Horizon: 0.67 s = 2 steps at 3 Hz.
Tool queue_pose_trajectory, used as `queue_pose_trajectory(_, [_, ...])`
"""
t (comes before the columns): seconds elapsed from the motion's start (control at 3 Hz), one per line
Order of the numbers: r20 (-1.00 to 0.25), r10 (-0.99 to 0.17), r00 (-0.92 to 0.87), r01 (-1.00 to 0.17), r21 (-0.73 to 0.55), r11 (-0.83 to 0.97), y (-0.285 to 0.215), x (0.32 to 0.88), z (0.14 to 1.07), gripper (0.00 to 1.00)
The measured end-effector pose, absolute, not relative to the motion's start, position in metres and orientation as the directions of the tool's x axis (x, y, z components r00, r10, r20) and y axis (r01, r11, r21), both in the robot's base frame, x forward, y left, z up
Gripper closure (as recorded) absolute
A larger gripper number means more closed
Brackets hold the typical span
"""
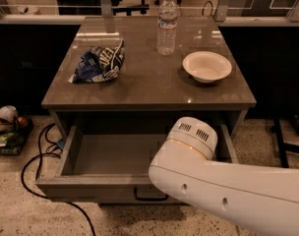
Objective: Open top drawer
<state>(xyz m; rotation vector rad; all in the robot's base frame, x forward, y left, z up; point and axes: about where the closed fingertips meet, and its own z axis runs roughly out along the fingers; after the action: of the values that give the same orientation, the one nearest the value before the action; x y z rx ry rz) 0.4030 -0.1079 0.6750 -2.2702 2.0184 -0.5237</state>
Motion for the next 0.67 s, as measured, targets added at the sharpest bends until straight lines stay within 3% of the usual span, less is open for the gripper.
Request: queue_pose_trajectory(0.67, [0.213, -0.973, 0.086, -0.954, -0.265, -0.142, -0.1085, 0.4024, 0.6746, 0.12])
